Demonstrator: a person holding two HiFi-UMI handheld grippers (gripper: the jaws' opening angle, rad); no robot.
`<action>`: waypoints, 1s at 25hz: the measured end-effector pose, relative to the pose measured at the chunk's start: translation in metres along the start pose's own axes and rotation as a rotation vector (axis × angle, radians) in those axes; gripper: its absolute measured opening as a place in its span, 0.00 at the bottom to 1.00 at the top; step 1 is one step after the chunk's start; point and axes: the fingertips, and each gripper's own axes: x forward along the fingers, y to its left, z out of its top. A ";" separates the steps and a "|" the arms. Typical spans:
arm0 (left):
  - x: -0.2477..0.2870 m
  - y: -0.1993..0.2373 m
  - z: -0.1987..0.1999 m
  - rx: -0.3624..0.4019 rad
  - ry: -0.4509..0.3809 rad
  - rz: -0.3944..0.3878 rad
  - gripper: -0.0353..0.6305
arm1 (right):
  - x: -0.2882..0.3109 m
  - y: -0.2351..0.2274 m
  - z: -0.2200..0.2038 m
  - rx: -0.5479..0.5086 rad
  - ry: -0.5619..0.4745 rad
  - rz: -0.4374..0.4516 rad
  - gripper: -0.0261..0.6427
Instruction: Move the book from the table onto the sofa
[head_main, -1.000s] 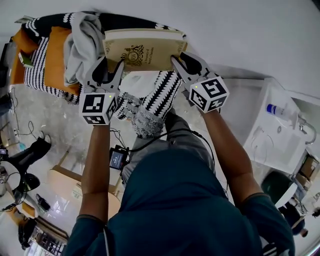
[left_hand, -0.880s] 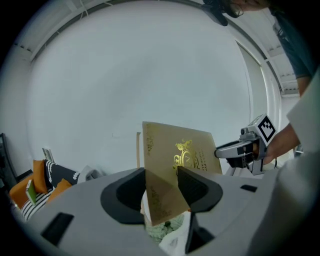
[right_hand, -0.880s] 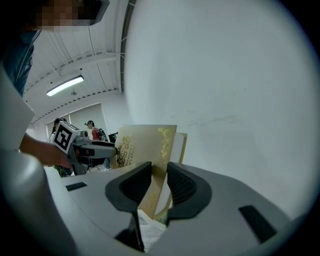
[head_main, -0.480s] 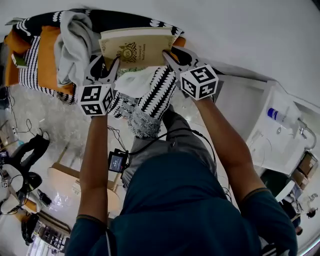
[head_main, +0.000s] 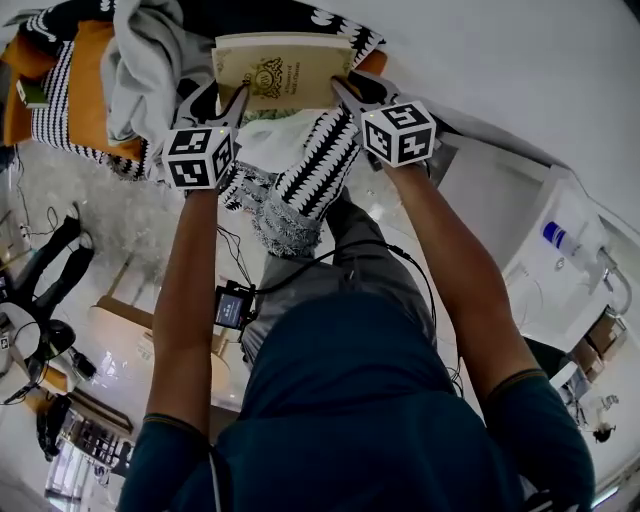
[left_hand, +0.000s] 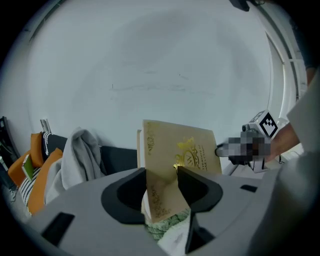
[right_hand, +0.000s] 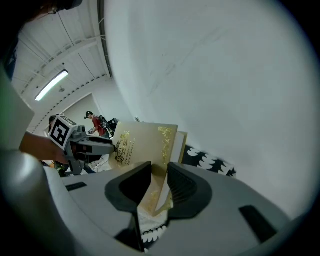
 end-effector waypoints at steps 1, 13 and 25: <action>0.003 0.001 -0.005 -0.004 0.013 0.000 0.33 | 0.004 -0.002 -0.005 0.007 0.012 0.001 0.20; 0.041 0.006 -0.058 -0.042 0.162 -0.019 0.33 | 0.035 -0.026 -0.052 0.053 0.147 0.005 0.20; 0.069 0.015 -0.085 -0.113 0.257 -0.055 0.33 | 0.063 -0.045 -0.073 0.133 0.282 0.021 0.20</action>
